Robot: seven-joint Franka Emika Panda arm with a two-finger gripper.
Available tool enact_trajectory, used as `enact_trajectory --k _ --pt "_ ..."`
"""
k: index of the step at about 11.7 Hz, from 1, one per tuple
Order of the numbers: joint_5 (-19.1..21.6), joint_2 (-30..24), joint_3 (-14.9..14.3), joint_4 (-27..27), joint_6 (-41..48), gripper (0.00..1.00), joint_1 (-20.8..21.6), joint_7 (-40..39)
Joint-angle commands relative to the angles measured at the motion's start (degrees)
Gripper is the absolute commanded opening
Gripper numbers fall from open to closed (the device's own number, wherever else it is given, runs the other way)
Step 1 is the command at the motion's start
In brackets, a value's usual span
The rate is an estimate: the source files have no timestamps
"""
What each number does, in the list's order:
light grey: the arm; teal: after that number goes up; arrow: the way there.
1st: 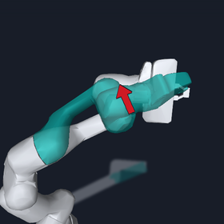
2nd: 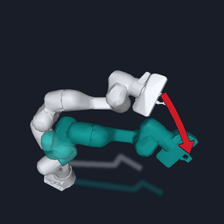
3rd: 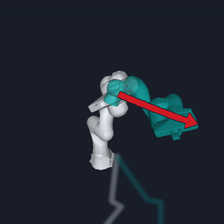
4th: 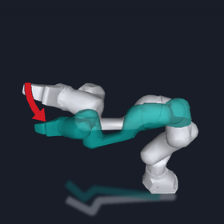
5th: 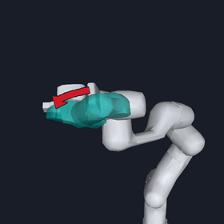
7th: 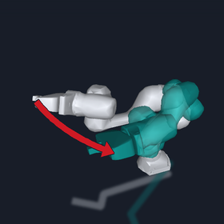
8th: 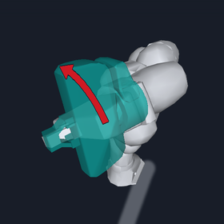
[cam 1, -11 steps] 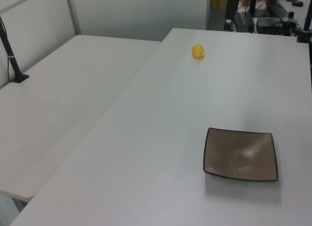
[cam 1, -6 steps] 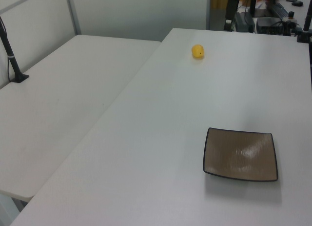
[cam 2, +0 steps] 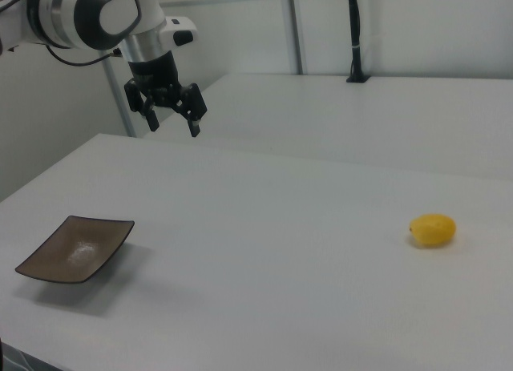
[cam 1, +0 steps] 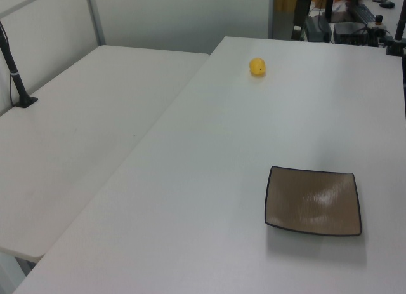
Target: Put potatoes on a ceramic plate
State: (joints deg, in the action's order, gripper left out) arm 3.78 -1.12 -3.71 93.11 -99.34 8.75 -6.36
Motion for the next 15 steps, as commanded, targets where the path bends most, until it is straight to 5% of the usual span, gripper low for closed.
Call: enact_trajectory --k 1,11,15 --pt "0.26 -1.52 -1.12 1.99 -1.12 1.0 1.36 0.47" --pt "-0.26 -0.73 -1.21 1.2 2.13 1.0 -0.92 0.99" --pt "-1.67 1.73 -1.3 -0.82 1.6 1.0 -5.49 9.42"
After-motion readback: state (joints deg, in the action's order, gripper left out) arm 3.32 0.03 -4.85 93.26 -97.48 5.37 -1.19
